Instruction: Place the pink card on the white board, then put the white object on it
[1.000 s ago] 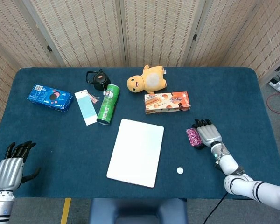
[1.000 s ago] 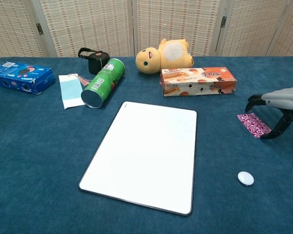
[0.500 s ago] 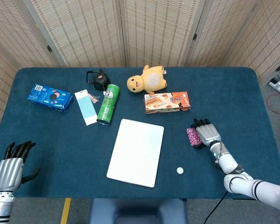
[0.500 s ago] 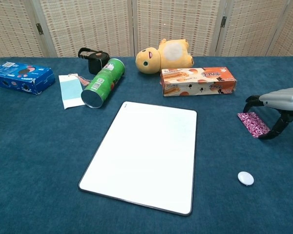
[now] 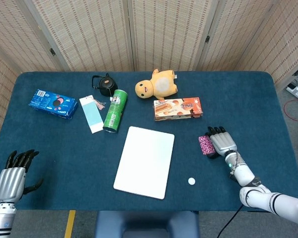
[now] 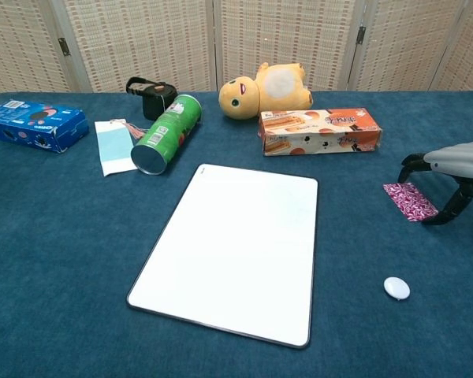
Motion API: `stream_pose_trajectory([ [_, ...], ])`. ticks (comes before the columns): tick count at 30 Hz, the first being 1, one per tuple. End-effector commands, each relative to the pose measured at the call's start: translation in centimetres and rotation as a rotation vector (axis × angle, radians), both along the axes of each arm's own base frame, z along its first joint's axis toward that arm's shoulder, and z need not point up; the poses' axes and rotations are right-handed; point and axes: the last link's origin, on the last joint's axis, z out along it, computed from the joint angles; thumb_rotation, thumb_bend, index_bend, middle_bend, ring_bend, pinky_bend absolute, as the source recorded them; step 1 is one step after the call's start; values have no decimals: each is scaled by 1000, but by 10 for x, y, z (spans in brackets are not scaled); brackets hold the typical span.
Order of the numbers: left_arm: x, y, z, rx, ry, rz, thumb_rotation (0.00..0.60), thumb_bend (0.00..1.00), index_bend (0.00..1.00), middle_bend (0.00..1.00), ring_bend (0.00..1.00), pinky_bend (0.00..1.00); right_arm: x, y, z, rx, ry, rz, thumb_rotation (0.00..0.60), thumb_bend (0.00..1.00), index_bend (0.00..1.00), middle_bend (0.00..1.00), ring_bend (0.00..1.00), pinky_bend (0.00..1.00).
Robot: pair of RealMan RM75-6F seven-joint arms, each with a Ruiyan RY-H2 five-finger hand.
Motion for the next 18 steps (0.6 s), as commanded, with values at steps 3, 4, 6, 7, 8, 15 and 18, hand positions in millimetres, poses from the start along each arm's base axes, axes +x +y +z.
stream_pose_trajectory([
  [3, -1, 0, -1, -1, -1, 1, 600, 294, 184, 169, 172, 0, -1, 0, 0, -2, 2, -4, 452, 273, 347, 75, 12, 0],
  [4, -1, 0, -1, -1, -1, 1, 600, 294, 184, 169, 172, 0, -1, 0, 0, -2, 3, -4, 452, 273, 347, 75, 11, 0],
  [6, -1, 0, 0, 0, -1, 0, 600, 294, 184, 169, 173, 0, -1, -1, 0, -2, 3, -6, 453, 273, 347, 75, 10, 0],
  [7, -1, 0, -1, 0, -1, 1, 600, 295, 184, 169, 172, 0, -1, -1, -1, -2, 2, -6, 454, 273, 350, 76, 11, 0],
  [8, -1, 0, 0, 0, -2, 1, 600, 295, 184, 168, 172, 0, -1, -1, -1, -3, 2, -6, 454, 273, 352, 76, 11, 0],
  [15, -1, 0, -1, 0, -2, 3, 600, 294, 184, 169, 173, 0, 2, -3, -3, 2, 1, 0, 454, 273, 367, 81, 10, 0],
  [18, -2, 0, 0, 1, 1, 4, 600, 295, 184, 169, 173, 0, 4, -3, 0, -8, -7, 5, 456, 273, 372, 85, 11, 0],
])
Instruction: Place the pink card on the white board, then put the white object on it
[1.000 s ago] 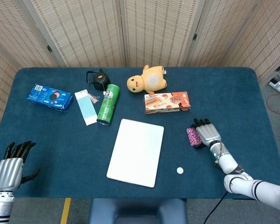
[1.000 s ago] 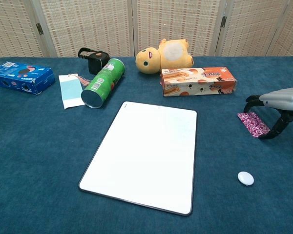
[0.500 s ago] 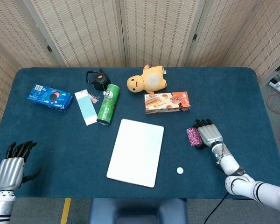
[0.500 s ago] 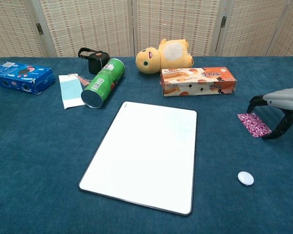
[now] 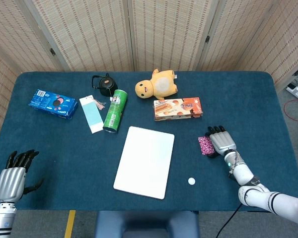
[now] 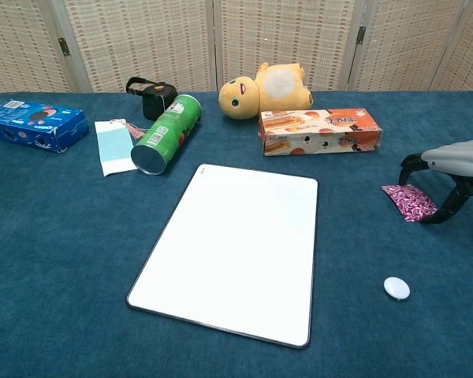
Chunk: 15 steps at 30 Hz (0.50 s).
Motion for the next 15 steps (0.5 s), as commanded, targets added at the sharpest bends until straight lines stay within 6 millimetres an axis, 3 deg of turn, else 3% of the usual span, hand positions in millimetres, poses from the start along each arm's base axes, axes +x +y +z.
stream_pose_trajectory([
  [1, 0, 0, 1, 2, 0, 0, 600, 295, 184, 169, 173, 0, 2, -1, 4, -14, -10, 4, 457, 273, 372, 85, 11, 0],
  [7, 1, 0, 1, 1, 2, -2, 600, 295, 184, 169, 173, 0, 17, 4, 15, -34, -61, 41, 456, 273, 372, 85, 11, 0],
  [15, 4, 0, 3, 6, 5, -9, 600, 295, 184, 169, 173, 0, 60, 7, 18, -19, -124, 162, 455, 274, 372, 85, 10, 0],
])
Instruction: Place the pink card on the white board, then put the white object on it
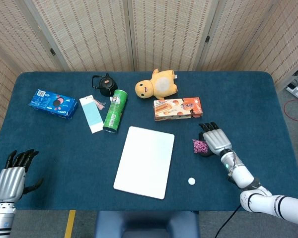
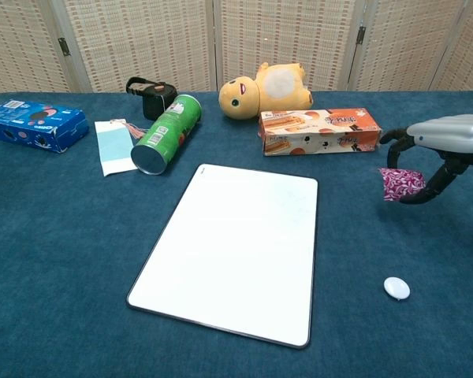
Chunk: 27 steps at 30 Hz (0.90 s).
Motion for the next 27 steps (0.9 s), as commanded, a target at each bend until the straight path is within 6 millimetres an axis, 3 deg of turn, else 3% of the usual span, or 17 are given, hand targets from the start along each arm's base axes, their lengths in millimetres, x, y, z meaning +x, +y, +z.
stream_pose_trajectory([
  [1, 1, 0, 0, -1, 0, -2, 600, 295, 184, 169, 173, 0, 21, -3, -2, 5, -20, 56, 456, 274, 372, 85, 10, 0],
  [7, 0, -3, 2, 2, 0, 2, 600, 295, 183, 169, 173, 0, 56, -9, -24, 51, -31, 137, 457, 273, 372, 85, 11, 0],
  [16, -6, -8, 5, 10, -7, 16, 600, 295, 183, 169, 172, 0, 94, -18, -56, 98, -16, 186, 456, 273, 342, 75, 5, 0],
  [27, -6, -8, 6, 16, -17, 13, 600, 295, 183, 169, 173, 0, 121, -25, -82, 114, 0, 203, 455, 273, 248, 48, 0, 0],
])
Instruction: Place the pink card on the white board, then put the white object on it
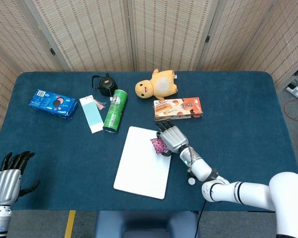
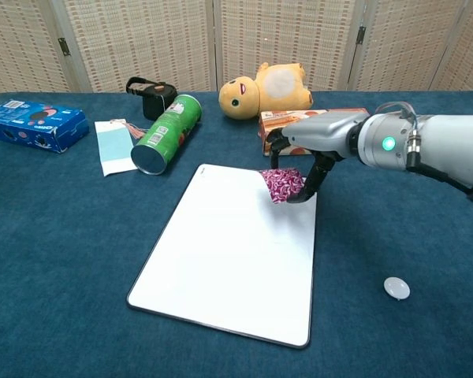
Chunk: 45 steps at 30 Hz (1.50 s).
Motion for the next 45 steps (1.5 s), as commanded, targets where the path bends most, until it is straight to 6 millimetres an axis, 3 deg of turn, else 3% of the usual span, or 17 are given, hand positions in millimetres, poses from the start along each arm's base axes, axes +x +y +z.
stream_pose_trajectory([
  [1, -1, -1, 1, 2, -4, 4, 600, 295, 183, 169, 173, 0, 4, -1, -5, -2, 6, 2, 455, 274, 229, 45, 0, 0],
  [7, -2, -1, 1, 3, -4, 4, 600, 295, 183, 169, 173, 0, 6, 0, -10, 4, 13, -2, 455, 274, 69, 23, 0, 0],
  [13, -2, 0, 1, 1, -2, 1, 600, 295, 182, 169, 173, 0, 2, 7, 7, -5, -25, 1, 454, 274, 38, 19, 0, 0],
  [23, 3, 3, -1, -7, 3, -12, 600, 295, 184, 169, 173, 0, -51, 56, 73, -52, -78, 43, 457, 274, 215, 84, 26, 0],
  [29, 10, 5, -2, -11, 7, -30, 600, 295, 184, 169, 174, 0, -89, 90, 93, -44, -72, 54, 459, 273, 293, 91, 34, 0],
  [36, 17, 5, -3, -16, 10, -47, 600, 294, 184, 169, 173, 0, -111, 119, 89, 3, -25, 102, 458, 274, 328, 91, 34, 0],
  [45, 16, 2, -2, -12, 5, -42, 600, 294, 184, 169, 173, 0, -122, 141, 68, 57, 23, 152, 457, 274, 359, 90, 28, 0],
])
